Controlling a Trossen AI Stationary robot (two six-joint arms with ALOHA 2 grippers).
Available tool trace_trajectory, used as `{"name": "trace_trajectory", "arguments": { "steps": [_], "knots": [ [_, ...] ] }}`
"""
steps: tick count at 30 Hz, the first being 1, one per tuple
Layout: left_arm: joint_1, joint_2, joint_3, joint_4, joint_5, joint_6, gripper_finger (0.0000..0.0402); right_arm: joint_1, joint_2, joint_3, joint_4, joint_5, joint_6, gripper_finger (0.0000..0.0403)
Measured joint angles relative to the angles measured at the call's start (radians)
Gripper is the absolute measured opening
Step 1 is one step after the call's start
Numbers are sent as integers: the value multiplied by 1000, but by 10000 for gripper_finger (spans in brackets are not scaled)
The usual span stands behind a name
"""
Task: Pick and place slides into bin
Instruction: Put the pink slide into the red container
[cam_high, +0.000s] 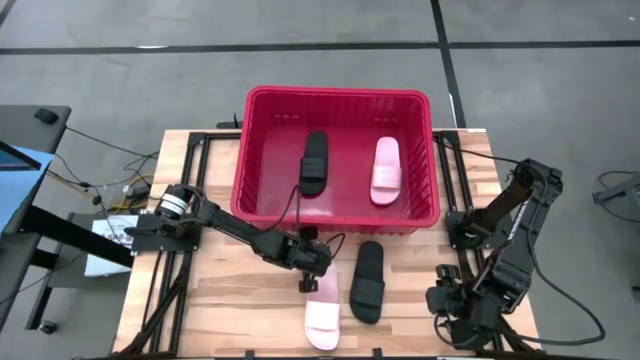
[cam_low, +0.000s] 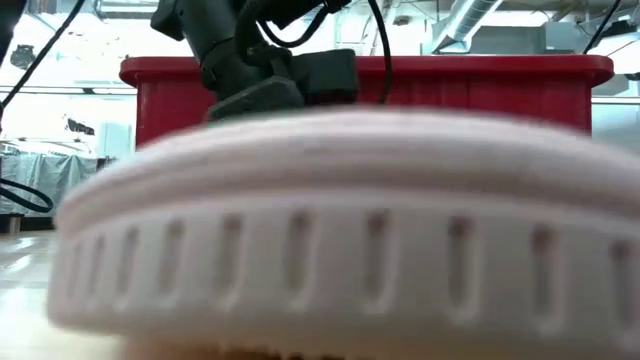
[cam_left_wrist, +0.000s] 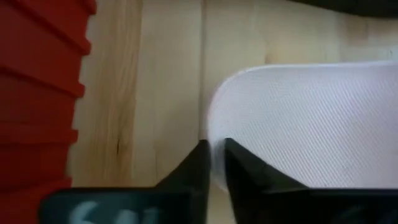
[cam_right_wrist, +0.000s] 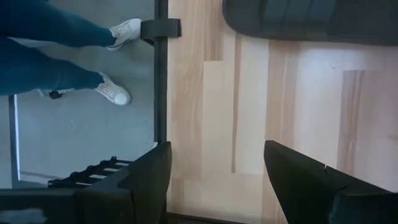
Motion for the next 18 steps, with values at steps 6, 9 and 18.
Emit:
{"name": "trace_trajectory", "arguments": {
  "steps": [6, 9, 18],
  "knots": [
    [3, 0, 0, -1, 3, -75, 3, 0, 0, 0, -1, 0, 0, 249],
    [-6, -5, 6, -21, 5, -93, 2, 0, 0, 0, -4, 0, 0, 249],
    [-47, -4, 145, -231, 0, -80, 0, 0, 0, 0, -20, 2, -9, 249]
  ]
}}
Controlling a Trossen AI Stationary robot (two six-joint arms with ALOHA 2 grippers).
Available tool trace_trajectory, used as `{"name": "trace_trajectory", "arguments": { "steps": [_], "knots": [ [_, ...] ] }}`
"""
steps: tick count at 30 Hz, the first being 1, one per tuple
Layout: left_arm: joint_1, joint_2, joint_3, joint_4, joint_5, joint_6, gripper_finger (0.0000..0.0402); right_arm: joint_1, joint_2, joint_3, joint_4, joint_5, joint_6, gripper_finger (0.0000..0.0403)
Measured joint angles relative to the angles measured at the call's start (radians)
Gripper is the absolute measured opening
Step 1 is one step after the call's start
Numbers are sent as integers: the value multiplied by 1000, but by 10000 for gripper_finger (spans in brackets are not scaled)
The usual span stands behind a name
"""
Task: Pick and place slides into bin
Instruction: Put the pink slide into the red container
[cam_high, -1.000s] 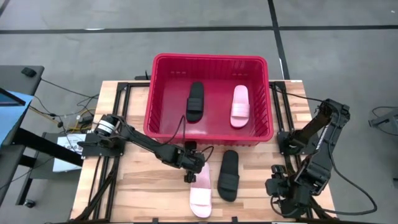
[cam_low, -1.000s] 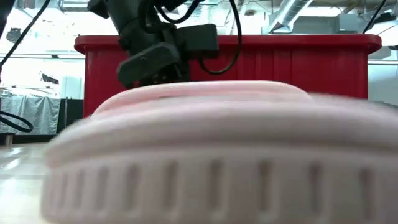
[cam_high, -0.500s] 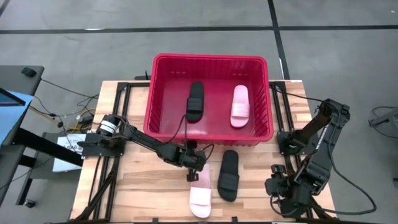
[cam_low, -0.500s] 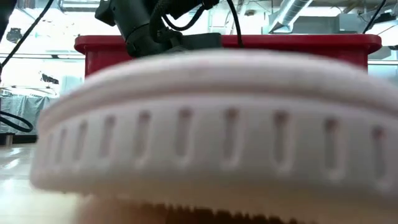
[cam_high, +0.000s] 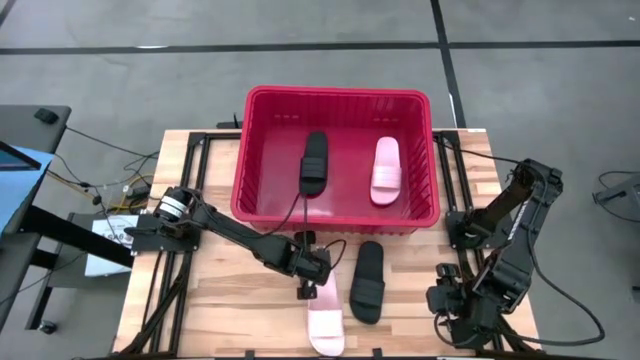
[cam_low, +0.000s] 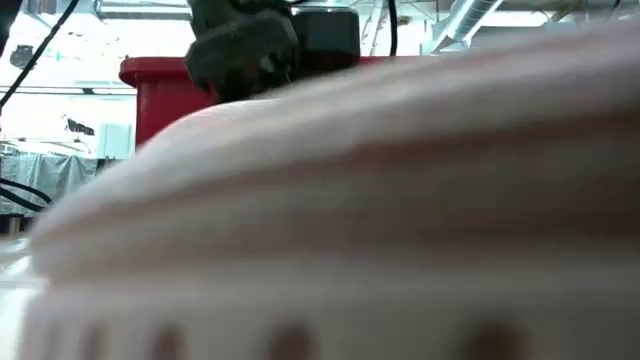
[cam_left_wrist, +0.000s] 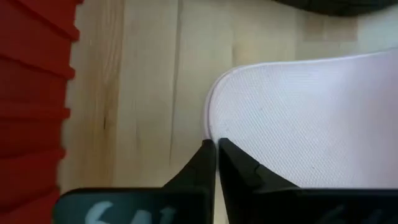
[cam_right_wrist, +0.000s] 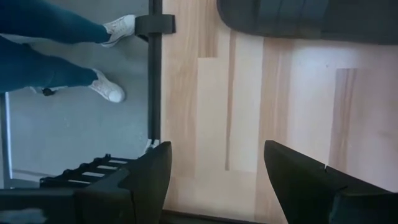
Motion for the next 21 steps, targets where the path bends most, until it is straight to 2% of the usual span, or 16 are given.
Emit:
{"name": "trace_trajectory", "arguments": {
  "steps": [8, 15, 21],
  "knots": [
    [-11, 0, 136, -145, -55, 8, 0, 0, 0, 0, 2, 0, -16, 249],
    [-11, 0, 224, -191, -105, 16, 0, -22, 0, 0, 138, 47, -127, 249],
    [-12, 0, 278, -229, -127, 8, 0, -43, 0, 0, 160, 49, -181, 249]
  ]
}}
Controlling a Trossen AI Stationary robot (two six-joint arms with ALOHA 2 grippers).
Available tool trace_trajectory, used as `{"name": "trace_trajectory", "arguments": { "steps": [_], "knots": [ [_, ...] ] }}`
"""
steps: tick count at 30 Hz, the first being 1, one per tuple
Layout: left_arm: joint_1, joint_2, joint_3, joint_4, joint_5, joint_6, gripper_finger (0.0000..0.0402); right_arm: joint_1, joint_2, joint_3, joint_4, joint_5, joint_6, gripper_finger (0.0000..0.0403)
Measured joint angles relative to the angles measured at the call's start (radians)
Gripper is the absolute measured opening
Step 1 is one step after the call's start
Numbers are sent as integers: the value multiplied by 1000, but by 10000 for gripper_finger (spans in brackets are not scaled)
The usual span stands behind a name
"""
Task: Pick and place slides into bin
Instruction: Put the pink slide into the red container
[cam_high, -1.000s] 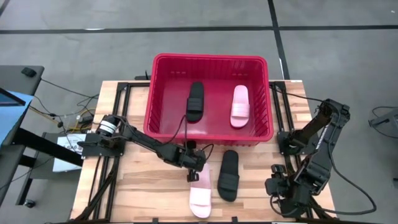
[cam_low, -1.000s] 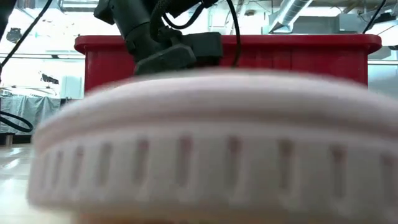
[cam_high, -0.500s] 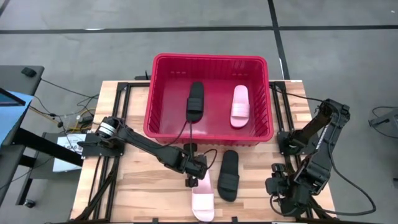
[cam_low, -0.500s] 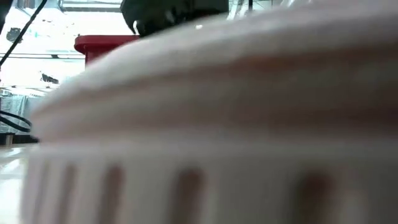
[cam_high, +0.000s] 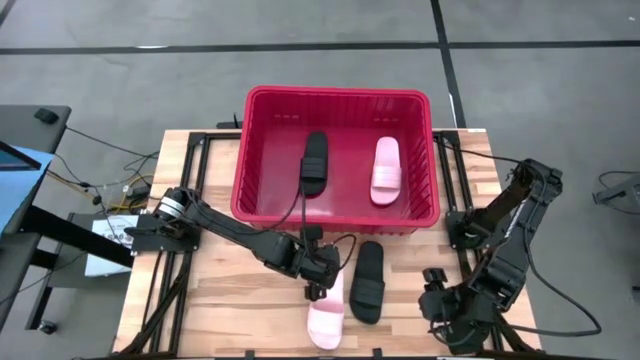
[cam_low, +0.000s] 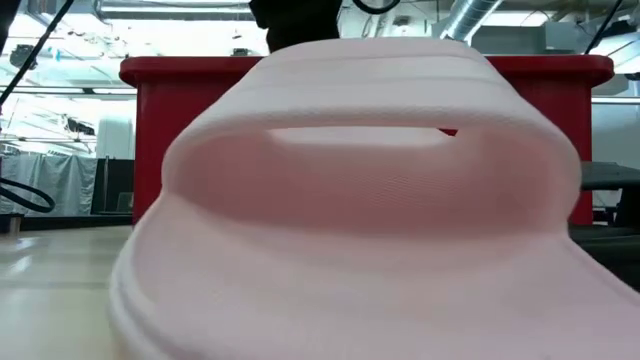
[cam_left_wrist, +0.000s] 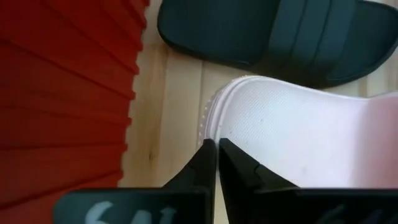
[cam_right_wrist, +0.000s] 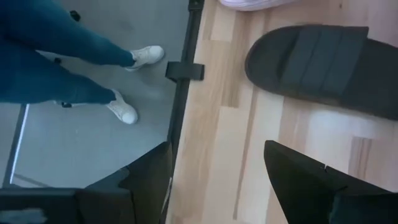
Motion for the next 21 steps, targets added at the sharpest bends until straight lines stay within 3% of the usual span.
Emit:
{"name": "trace_trajectory", "arguments": {
  "steps": [10, 21],
  "knots": [
    [-3, -1, 41, -46, -17, -27, 0, -37, 12, 0, 99, 28, -290, 249],
    [-48, -8, 48, -54, -51, -86, 0, -100, 13, 0, 97, 27, -310, 249]
  ]
}}
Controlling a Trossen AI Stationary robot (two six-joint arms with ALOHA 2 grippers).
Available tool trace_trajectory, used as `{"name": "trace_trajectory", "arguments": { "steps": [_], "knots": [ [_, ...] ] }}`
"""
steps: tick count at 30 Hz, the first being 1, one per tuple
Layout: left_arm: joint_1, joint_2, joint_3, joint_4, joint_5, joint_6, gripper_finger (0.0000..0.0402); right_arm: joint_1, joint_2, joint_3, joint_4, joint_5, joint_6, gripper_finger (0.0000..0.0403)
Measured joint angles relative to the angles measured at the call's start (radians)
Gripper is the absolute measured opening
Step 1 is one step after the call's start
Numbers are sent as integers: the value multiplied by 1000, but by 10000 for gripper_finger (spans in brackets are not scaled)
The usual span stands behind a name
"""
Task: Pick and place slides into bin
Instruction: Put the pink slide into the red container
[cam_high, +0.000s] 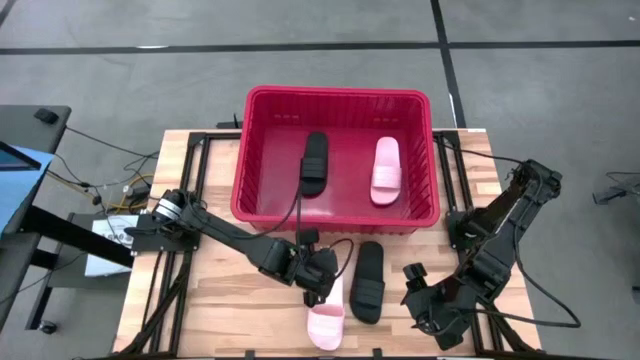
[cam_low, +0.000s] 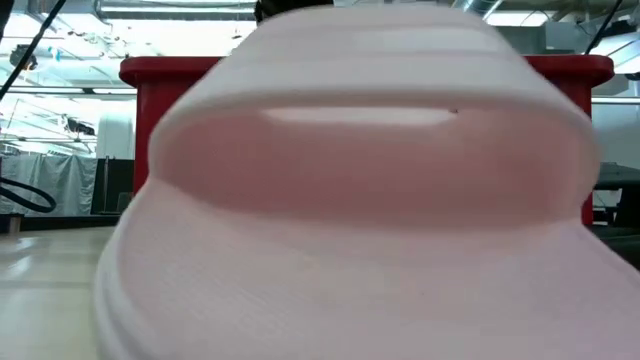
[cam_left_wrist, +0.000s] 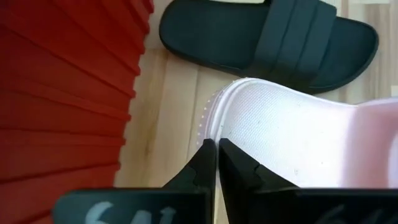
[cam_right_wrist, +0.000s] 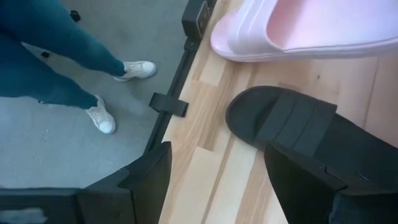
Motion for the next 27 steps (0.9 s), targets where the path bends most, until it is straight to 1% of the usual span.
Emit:
{"name": "trace_trajectory", "arguments": {
  "steps": [5, 8, 14, 20, 27],
  "knots": [
    [-30, -1, 105, -128, -103, -3, 0, 0, 0, 0, 0, 0, 0, 249],
    [-31, -1, 173, -203, -125, -3, 0, 0, 0, 0, 0, 0, 0, 249],
    [-32, -1, 268, -262, -151, 0, 0, 0, 0, 0, 29, 0, -1, 249],
    [-32, -1, 321, -282, -161, 0, 0, -12, 0, 0, 79, 46, -53, 249],
    [-32, -1, 324, -283, -163, -3, 0, -79, 0, 0, 82, 55, -197, 249]
  ]
}}
